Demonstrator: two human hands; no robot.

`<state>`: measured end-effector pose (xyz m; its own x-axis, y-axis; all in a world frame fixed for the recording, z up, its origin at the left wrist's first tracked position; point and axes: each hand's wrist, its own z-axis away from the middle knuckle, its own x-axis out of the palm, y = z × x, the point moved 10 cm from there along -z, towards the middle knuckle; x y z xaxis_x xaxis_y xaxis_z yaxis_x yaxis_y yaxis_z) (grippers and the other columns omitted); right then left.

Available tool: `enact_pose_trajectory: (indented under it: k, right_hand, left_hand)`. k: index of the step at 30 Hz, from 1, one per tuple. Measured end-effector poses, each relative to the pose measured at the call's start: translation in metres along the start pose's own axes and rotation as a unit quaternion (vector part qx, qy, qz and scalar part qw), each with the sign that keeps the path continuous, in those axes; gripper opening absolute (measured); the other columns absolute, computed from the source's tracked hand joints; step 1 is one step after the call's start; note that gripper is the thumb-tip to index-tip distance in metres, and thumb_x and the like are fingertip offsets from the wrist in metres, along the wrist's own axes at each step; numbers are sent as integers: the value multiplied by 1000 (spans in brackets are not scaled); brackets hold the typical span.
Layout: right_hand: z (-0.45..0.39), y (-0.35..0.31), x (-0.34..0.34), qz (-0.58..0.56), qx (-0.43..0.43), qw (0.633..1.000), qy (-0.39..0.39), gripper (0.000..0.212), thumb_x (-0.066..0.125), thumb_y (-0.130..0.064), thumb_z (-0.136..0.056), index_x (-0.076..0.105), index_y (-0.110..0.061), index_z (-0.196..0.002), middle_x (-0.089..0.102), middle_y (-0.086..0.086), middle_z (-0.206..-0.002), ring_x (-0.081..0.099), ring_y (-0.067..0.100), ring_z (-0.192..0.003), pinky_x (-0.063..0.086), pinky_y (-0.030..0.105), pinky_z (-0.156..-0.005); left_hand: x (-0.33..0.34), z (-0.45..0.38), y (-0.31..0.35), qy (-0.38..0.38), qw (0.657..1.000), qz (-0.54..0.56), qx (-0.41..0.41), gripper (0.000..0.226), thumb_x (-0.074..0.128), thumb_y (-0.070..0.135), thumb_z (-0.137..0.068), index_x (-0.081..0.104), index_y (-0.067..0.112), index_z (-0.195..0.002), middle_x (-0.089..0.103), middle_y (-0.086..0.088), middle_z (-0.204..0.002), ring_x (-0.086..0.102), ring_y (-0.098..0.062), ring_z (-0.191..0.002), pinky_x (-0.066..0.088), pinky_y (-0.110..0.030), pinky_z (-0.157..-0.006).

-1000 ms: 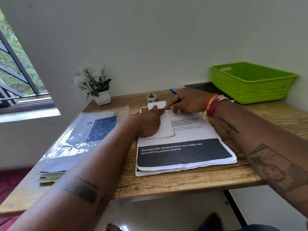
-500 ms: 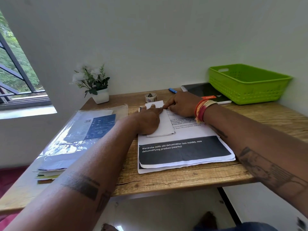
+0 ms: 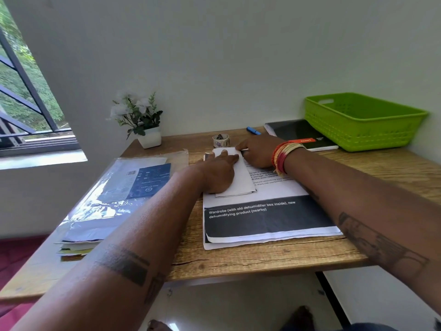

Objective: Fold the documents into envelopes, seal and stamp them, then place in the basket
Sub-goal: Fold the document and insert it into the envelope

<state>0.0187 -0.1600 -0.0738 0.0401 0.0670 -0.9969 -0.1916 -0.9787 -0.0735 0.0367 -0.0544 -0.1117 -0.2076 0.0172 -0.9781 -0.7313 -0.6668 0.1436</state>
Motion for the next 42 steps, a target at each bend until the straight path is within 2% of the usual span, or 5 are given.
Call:
enact_pose_trajectory:
  k: [6,10,21,36,42]
  right_hand:
    - [-2,1,1,-13,7,1000,3,37,41,-21,-101,64,-12,-128,64,7,-130,60,26,-115,45,37,-103]
    - [2,6,0,-25,-6,1000,3,36,42,-41,-104,67,-18,-114,67,3,-119,61,22,-107,45,37,-99]
    - [18,19,1,-58,5,996,-63,72,62,-64,-87,42,-31,-147,43,2,-152,49,23,-130,39,35,-106]
    - [49,2,-1,-41,-35,985,-163,93,71,-64,-79,25,-37,-156,42,-2,-152,44,17,-130,30,27,-104]
    - [59,-5,1,-64,-52,981,-176,101,77,-57,-77,18,-41,-158,33,-31,-92,38,-6,-79,29,25,-92]
  left_hand:
    - [1,-3,-2,5,1000,2,1,59,27,24,-106,9,34,-162,-3,0,-170,-4,-34,-156,5,-54,-125]
    - [1,-3,-1,7,1000,-4,2,60,28,25,-106,6,31,-162,-3,-2,-170,-3,-34,-156,7,-55,-124]
    - [-3,6,2,5,1000,-4,2,58,27,28,-108,6,28,-163,-3,-2,-170,-3,-31,-156,6,-52,-126]
    - [-1,4,0,20,1000,2,0,58,25,27,-107,7,30,-162,-2,-1,-170,-1,-31,-156,5,-50,-126]
    - [-1,1,-1,29,1000,8,1,58,24,26,-107,8,31,-162,1,-3,-170,0,-33,-156,5,-52,-125]
